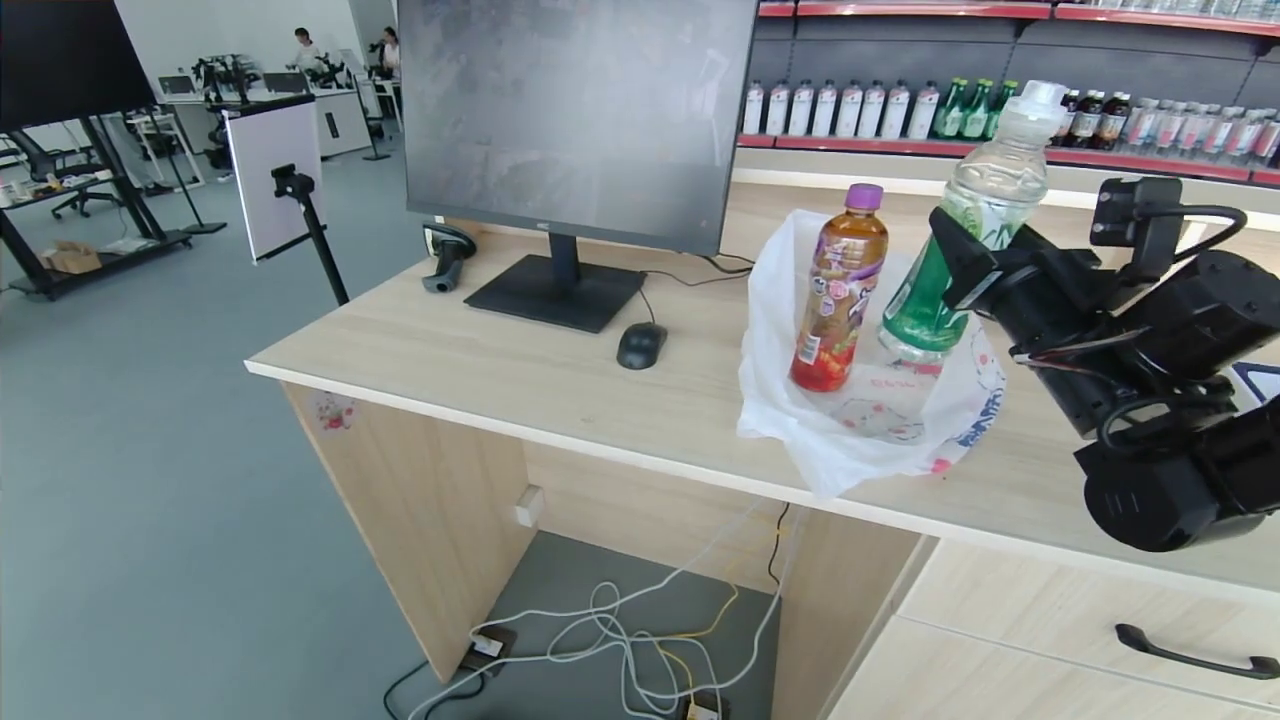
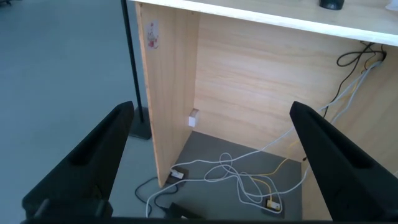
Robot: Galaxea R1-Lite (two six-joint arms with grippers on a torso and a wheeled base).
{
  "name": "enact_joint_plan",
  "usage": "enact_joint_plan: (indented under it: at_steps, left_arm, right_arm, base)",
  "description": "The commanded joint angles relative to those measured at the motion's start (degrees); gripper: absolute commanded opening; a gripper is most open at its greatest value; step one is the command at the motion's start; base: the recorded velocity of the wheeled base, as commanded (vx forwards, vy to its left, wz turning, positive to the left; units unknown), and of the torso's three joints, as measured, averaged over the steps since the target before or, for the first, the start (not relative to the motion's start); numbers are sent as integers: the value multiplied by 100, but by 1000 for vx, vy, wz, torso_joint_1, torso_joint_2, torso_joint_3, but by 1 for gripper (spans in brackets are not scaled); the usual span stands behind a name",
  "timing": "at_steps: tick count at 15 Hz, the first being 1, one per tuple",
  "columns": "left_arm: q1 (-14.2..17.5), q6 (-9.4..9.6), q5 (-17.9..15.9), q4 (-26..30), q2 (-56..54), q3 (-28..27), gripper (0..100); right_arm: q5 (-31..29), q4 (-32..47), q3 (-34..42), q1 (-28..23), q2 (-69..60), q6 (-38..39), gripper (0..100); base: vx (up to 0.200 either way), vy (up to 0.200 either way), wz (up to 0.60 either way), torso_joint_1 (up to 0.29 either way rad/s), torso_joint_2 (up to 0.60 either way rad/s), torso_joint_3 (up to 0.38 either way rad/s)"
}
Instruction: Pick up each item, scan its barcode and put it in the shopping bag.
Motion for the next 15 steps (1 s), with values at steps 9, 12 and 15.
enact_joint_plan:
  at_steps: [9, 12, 15]
  left_arm:
    - [1, -1, 1, -8, -2, 0, 100]
    - [1, -1, 1, 0, -2, 0, 100]
    - [1, -1, 1, -8, -2, 0, 100]
  right_arm:
    - [35, -6, -453, -262, 1269, -45, 0]
    - [35, -6, -409, -262, 1375, -62, 0]
    - [35, -6, -409, -253, 1436, -71, 0]
  base:
    - [0, 0, 0, 0, 0, 0]
    - [0, 0, 0, 0, 0, 0]
    - [0, 0, 0, 0, 0, 0]
